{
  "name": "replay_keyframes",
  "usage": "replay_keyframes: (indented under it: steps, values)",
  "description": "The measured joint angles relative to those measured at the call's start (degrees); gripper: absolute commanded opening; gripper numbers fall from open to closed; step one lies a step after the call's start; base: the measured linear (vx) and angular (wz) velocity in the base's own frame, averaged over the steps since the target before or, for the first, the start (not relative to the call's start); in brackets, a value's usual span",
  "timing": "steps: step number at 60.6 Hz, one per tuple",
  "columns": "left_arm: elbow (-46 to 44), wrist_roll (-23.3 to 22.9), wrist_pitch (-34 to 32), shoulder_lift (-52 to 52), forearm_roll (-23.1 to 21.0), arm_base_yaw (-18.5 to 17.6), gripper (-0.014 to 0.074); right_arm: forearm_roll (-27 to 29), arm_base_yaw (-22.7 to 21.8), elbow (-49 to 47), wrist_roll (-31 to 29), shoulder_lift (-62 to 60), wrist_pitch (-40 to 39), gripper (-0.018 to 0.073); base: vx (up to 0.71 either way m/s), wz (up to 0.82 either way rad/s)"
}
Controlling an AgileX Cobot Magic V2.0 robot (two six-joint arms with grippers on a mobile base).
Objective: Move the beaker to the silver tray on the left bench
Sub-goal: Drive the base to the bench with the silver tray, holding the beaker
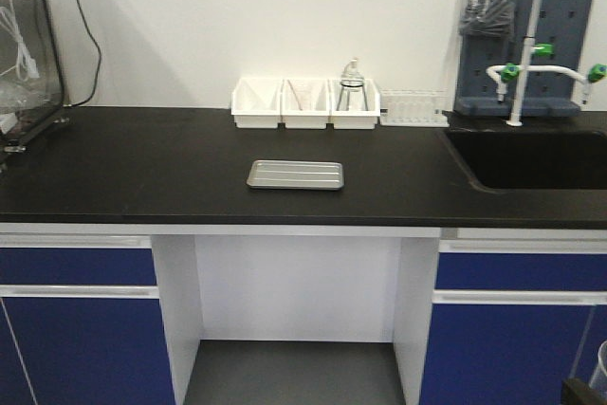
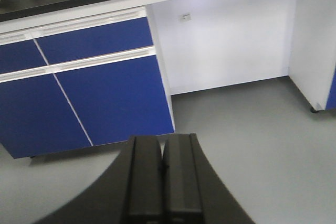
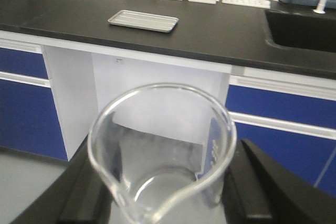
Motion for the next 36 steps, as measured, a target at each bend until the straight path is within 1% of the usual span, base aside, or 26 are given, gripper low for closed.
replay_keyframes:
  steps: [13,36]
  values:
    - [0.0,0.0,0.0,0.0,0.0,0.0,0.0001,0.0,0.0,0.0,0.0,0.0,0.0,-0.0011,0.27,0.18]
    - [0.0,0.0,0.0,0.0,0.0,0.0,0.0001,0.0,0.0,0.0,0.0,0.0,0.0,-0.0011,0.31,0.08]
